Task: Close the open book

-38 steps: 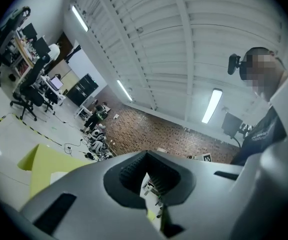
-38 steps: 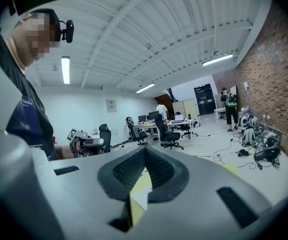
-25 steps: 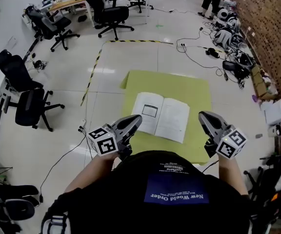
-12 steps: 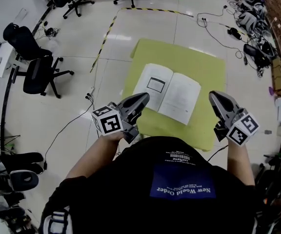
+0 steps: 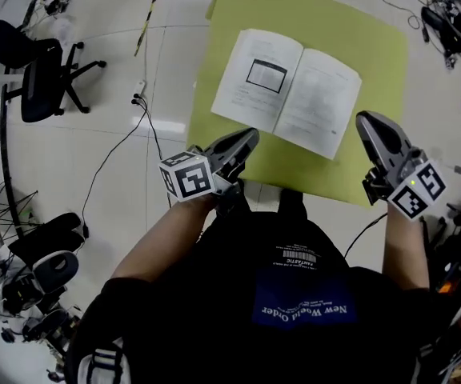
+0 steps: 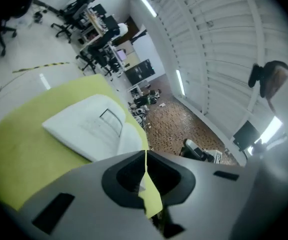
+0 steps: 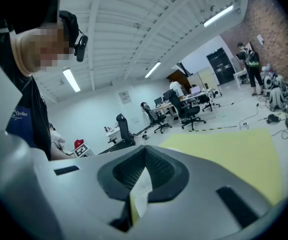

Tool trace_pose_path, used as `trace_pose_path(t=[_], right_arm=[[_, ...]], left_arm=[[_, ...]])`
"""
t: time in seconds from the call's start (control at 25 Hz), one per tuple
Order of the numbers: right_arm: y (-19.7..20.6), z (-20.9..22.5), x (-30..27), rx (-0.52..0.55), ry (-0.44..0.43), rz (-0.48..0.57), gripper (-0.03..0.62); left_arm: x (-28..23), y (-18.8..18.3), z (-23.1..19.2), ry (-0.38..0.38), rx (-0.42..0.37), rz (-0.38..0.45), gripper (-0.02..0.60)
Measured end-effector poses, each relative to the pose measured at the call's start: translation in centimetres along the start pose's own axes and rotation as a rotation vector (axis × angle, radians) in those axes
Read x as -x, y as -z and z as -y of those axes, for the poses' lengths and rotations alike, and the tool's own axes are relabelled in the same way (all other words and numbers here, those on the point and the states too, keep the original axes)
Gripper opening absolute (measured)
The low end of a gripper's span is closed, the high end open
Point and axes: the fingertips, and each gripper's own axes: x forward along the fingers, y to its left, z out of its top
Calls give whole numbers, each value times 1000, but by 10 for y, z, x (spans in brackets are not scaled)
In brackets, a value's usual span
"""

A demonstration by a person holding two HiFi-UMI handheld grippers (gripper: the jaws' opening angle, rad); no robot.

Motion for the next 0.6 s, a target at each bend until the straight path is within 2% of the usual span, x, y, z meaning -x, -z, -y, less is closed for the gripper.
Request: trace_pose_path(t=[0.08,0.24,0.36,0.48,0.6], right_arm=[[21,0,-6,-49,-12,-10,-14],[49,-3,-14,-100,-43,-13,-14],[57,-2,-15,-108,-55,-9,-14],[59,-1,-14,-115,-62,2,-14],[57,-6,-10,-116,-67,11,-14]], left_arm=[[-1,18,-19,-30,85,1,-1],[-7,42,-42,-69,272,-16,142],[-16,41,-52,-80,405,16,243],[-24,33,-65,-106,496,62,306],[-27,28,-76,-127,559,100,325]])
